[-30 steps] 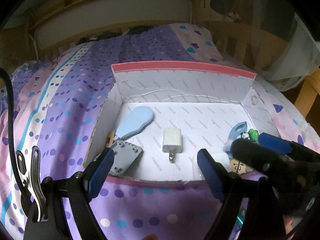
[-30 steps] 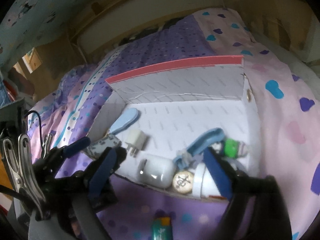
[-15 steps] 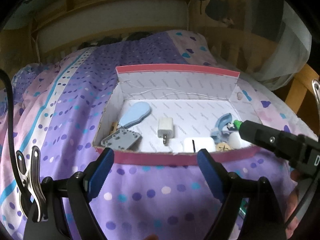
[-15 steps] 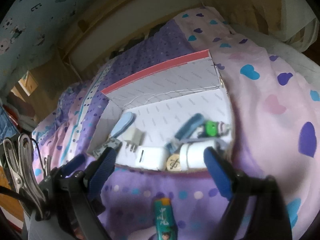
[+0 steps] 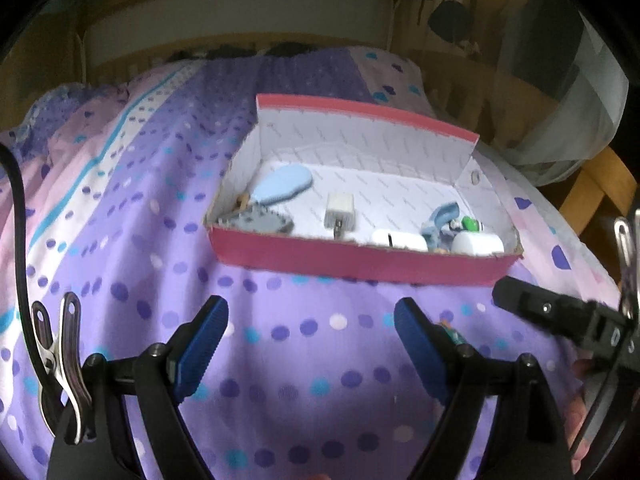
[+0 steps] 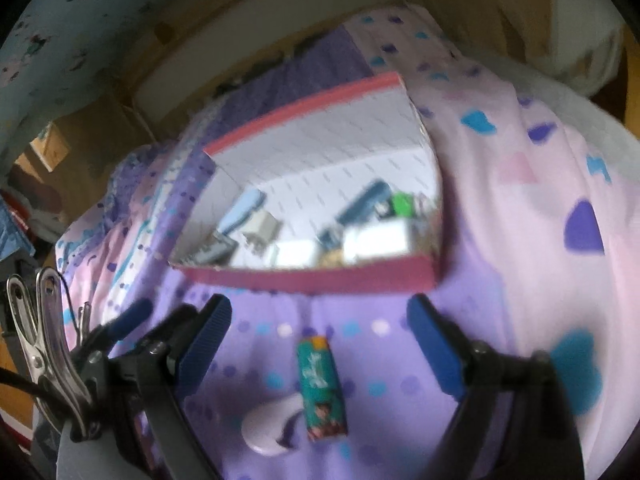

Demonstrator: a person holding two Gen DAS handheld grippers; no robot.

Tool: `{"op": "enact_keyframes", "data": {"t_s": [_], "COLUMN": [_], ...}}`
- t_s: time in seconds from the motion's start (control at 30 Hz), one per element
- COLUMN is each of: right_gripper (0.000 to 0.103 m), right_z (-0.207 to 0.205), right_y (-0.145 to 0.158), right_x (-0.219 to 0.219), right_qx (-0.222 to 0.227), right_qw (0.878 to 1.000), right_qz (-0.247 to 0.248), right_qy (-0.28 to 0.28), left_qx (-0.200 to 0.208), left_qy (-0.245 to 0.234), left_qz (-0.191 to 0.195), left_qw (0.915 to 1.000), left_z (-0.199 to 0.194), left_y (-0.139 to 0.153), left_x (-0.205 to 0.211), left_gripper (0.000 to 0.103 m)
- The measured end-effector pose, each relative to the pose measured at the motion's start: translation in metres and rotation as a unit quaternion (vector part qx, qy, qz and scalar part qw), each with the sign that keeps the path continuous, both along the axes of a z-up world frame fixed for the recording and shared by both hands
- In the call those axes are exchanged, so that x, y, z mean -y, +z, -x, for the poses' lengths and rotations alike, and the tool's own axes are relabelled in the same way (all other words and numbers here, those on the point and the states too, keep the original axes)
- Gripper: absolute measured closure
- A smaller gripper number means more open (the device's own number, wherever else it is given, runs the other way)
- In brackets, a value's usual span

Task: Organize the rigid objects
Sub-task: 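Withdraw both grippers from the box toward the remaining objects, then grasp the white curved plastic piece with the left gripper while the right gripper grasps the teal lighter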

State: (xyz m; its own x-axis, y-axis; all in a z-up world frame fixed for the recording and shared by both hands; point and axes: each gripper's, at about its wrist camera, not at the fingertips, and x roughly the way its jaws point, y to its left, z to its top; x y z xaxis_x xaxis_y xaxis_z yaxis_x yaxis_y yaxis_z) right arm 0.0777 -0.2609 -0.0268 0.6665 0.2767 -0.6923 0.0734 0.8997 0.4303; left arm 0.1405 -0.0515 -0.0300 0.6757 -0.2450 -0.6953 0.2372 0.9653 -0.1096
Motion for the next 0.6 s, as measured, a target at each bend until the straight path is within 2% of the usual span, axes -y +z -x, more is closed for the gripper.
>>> {"op": "enact_keyframes", "data": {"t_s": [0.13, 0.23, 0.43, 0.6], "right_gripper": [0.012, 0.012, 0.012, 0.012], "right_z": [0.003, 0.009, 0.017, 0.007], "right_y": [-0.013, -0.013, -0.014, -0.024], "right_x": [0.016, 0.021, 0.014, 0.008], "right_qx": [-0.032, -0.031, -0.042, -0.072], "right_qw": [0.998, 0.998, 0.998, 0.997], "right_qz": [-0.044, -0.057, -0.045, -0.031], "right_qy": [-0.018, -0.02, -0.006, 0.002], "left_qx": [-0.016, -0.028, -0.075, -0.058], "left_qy": [-0.019, -0.049, -0.094, -0.115], "left_qz": [-0.001, 0.011, 0.049, 0.046], "left_qw": [0.9997, 0.9983, 0.9916, 0.9906], "left_z": [0.008, 0.014, 0.018, 0.025], "left_y": [-0.004, -0.006, -0.014, -0.009], "left_x": [0.002, 0.005, 0.008, 0.014], "left_gripper": [0.015, 0.015, 0.016, 0.024]}}
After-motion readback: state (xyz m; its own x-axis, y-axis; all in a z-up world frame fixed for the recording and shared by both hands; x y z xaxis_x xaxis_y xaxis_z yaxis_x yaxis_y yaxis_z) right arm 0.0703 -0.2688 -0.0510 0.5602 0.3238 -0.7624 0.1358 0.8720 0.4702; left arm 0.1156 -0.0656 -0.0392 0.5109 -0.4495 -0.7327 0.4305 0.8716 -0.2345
